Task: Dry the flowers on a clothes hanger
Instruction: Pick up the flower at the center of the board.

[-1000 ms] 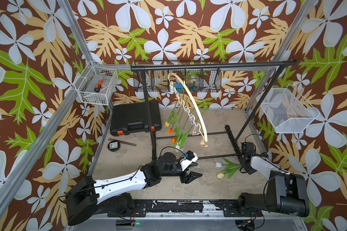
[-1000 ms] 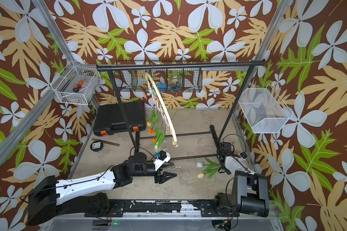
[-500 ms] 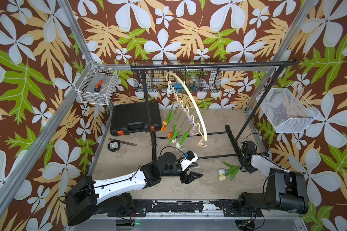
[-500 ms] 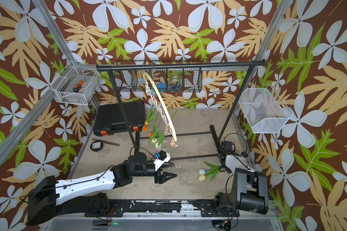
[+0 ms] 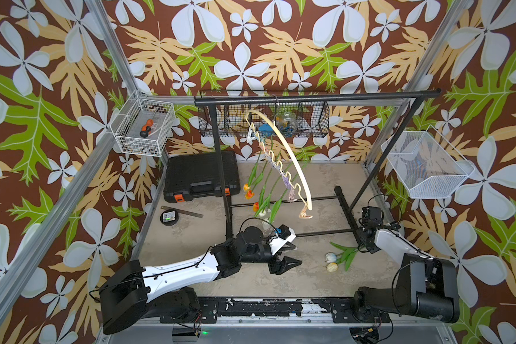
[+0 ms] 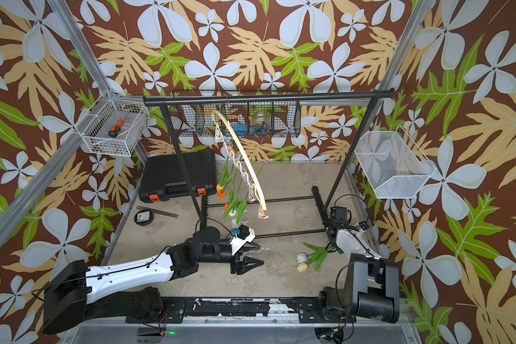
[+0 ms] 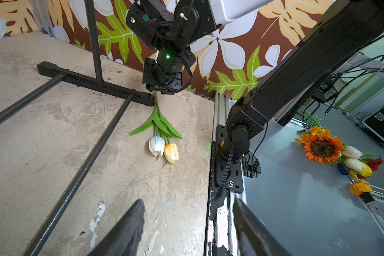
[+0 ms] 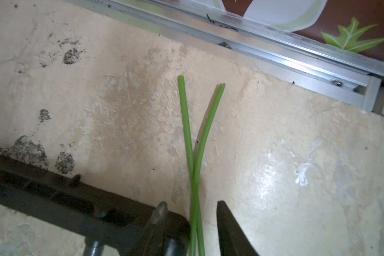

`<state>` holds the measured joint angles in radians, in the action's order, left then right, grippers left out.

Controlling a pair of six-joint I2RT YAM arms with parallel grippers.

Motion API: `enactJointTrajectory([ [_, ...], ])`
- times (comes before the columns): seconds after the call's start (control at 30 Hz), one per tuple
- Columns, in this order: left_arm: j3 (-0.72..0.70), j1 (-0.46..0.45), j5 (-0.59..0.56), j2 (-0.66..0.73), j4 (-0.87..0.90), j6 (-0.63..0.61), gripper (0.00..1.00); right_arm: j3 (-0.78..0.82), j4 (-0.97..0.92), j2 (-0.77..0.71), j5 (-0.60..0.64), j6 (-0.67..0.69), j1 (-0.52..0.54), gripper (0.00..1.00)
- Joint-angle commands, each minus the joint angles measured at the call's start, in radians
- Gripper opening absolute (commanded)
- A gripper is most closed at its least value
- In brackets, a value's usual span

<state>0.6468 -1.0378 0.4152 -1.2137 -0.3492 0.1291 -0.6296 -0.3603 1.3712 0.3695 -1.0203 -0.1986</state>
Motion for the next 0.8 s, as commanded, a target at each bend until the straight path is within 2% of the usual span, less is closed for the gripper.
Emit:
enactJointTrajectory([
  [0.0,0.004,-0.001,0.014,0.005,-0.010,0.007,0.65,0.001,-0.014,0.025,0.003,-0.016,-0.005,0.36],
  [0.53,0.001,-0.001,0.021,0.008,-0.010,0.015,0.65,0.013,0.026,0.078,-0.012,-0.009,-0.023,0.25],
  [0.67,-0.001,-0.001,0.022,0.007,-0.013,0.013,0.66,0.011,0.030,0.080,-0.012,-0.004,-0.027,0.15],
  [0.77,0.001,-0.002,0.024,0.002,-0.015,0.015,0.66,0.006,0.020,0.069,0.004,-0.001,-0.027,0.14],
])
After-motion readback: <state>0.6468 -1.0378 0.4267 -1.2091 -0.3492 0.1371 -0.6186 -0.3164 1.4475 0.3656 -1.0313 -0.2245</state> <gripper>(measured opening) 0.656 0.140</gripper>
